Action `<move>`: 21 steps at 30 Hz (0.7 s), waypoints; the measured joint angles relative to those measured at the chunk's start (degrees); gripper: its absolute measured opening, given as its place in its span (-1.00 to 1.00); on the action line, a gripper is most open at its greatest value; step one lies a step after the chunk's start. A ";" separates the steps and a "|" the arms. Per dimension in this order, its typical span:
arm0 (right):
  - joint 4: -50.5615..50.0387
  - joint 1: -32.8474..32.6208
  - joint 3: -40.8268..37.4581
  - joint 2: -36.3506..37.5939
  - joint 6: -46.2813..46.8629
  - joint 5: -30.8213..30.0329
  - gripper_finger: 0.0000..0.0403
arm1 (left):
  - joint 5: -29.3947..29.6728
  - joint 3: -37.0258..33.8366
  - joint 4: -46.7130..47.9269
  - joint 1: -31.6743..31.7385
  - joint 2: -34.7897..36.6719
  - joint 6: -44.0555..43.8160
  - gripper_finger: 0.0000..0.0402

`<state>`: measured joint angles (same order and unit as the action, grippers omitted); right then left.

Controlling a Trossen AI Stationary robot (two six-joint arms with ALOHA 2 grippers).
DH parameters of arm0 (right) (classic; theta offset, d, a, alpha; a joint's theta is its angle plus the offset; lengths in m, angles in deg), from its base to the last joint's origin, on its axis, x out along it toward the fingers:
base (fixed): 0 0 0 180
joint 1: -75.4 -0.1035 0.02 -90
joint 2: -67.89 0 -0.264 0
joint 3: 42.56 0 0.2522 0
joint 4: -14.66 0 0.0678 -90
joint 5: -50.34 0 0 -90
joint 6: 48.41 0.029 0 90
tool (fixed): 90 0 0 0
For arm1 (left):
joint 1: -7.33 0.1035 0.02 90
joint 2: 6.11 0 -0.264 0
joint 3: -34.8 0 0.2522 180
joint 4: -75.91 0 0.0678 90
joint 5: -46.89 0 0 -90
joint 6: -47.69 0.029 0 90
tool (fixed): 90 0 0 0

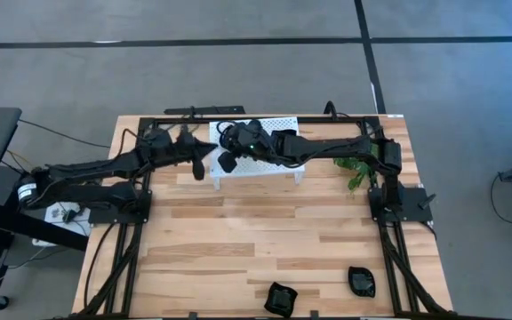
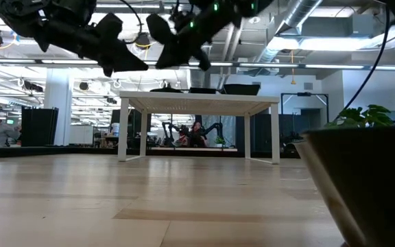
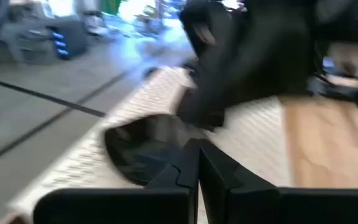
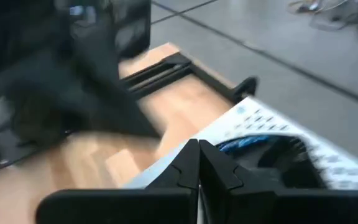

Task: Pick & Place Mini shaped plates
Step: Stack the leaf-shaped plate on top of the leaf-shaped plate on the shelf

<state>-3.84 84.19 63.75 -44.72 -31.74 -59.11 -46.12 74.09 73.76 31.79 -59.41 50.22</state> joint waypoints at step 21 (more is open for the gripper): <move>-61.90 -25.01 14.09 19.42 13.29 -31.98 -1.00 | 6.62 0.01 -5.87 -14.29 1.29 1.45 -0.96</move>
<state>-65.73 59.17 77.84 -25.30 -18.44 -91.09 -39.50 74.10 67.89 17.50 -58.13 51.68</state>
